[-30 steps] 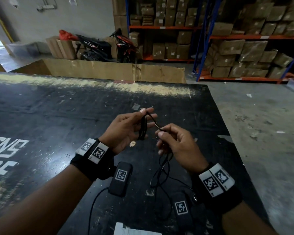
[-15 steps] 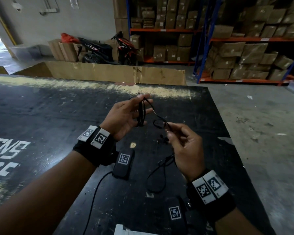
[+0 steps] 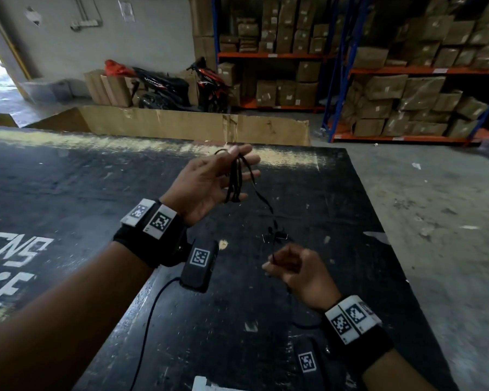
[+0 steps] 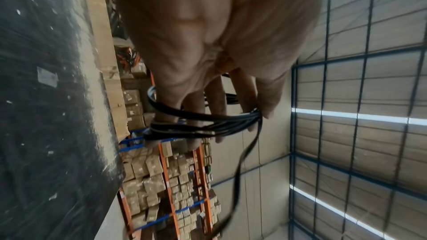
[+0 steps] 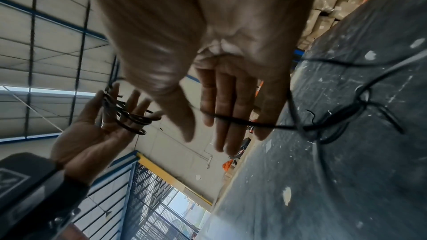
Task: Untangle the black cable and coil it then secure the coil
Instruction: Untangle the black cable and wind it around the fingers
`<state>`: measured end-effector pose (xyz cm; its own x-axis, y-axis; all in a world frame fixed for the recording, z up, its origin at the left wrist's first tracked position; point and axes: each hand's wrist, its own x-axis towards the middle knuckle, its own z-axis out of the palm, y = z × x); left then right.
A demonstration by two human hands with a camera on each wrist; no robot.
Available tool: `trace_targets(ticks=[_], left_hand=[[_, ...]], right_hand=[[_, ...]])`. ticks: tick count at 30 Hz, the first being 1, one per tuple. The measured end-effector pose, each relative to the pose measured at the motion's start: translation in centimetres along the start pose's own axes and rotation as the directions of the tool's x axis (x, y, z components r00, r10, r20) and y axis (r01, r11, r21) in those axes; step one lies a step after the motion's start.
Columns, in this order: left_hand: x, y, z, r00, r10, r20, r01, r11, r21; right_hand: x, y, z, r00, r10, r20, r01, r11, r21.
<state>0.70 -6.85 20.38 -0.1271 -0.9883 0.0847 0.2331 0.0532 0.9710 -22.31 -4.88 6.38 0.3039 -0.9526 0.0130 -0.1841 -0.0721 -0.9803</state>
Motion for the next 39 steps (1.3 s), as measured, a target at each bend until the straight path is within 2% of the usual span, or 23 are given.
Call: trace_targets(ticks=[2, 5, 8, 10, 12, 14, 16, 19, 21, 24, 28, 35, 37, 39], left_hand=[[-0.2, -0.5, 0.6, 0.998, -0.013, 0.055, 0.014, 1.000, -0.004], [-0.4, -1.0, 1.2, 0.996, -0.031, 0.085, 0.031, 0.999, 0.009], [-0.5, -1.2, 1.3, 0.995, -0.041, 0.087, 0.040, 0.999, 0.015], [-0.4, -0.9, 1.0, 0.997, -0.034, 0.073, 0.033, 0.999, 0.014], [-0.3, -0.2, 0.7, 0.998, -0.016, 0.057, 0.014, 1.000, 0.023], [-0.1, 0.6, 0.5, 0.998, 0.004, 0.060, -0.006, 0.999, 0.033], [0.1, 1.4, 0.6, 0.995, 0.022, 0.096, -0.026, 0.999, 0.042], [0.3, 2.4, 1.3, 0.982, 0.044, 0.184, -0.050, 0.998, 0.031], [0.5, 3.3, 1.9, 0.972, 0.062, 0.227, -0.066, 0.998, 0.007], [1.2, 5.5, 2.4, 0.962, 0.119, 0.247, -0.118, 0.993, -0.019], [2.8, 9.4, 2.3, 0.957, 0.201, 0.210, -0.200, 0.979, -0.023], [4.8, 13.1, 2.7, 0.945, 0.252, 0.210, -0.252, 0.967, -0.030], [5.3, 13.4, 2.7, 0.945, 0.249, 0.213, -0.252, 0.968, -0.014], [5.8, 13.6, 2.7, 0.947, 0.238, 0.215, -0.247, 0.969, 0.013]], right_hand=[[0.2, -1.0, 0.3, 0.997, -0.034, 0.069, 0.026, 0.993, 0.116], [0.4, -3.5, 0.2, 0.978, -0.187, 0.096, 0.151, 0.942, 0.299], [0.5, -6.7, -0.3, 0.974, -0.194, 0.119, 0.097, 0.827, 0.553], [0.5, -8.0, -0.9, 0.962, -0.221, 0.163, 0.077, 0.787, 0.613], [0.4, -8.6, -1.3, 0.944, -0.255, 0.211, 0.118, 0.855, 0.504], [0.5, -8.7, -1.2, 0.923, -0.277, 0.267, 0.191, 0.932, 0.309], [0.6, -8.9, -1.1, 0.909, -0.295, 0.294, 0.237, 0.947, 0.216], [1.1, -9.8, -0.9, 0.915, -0.321, 0.243, 0.284, 0.943, 0.175], [1.7, -10.8, -1.0, 0.919, -0.349, 0.186, 0.341, 0.937, 0.072], [3.2, -12.5, -1.3, 0.894, -0.444, 0.065, 0.447, 0.893, -0.054], [5.4, -16.0, -2.2, 0.864, -0.503, 0.037, 0.504, 0.862, -0.056], [8.6, -20.0, -2.9, 0.916, -0.383, 0.117, 0.352, 0.909, 0.224], [9.1, -20.6, -2.6, 0.923, -0.365, 0.117, 0.342, 0.923, 0.178], [9.7, -20.6, -2.5, 0.915, -0.395, 0.081, 0.397, 0.918, -0.014]])
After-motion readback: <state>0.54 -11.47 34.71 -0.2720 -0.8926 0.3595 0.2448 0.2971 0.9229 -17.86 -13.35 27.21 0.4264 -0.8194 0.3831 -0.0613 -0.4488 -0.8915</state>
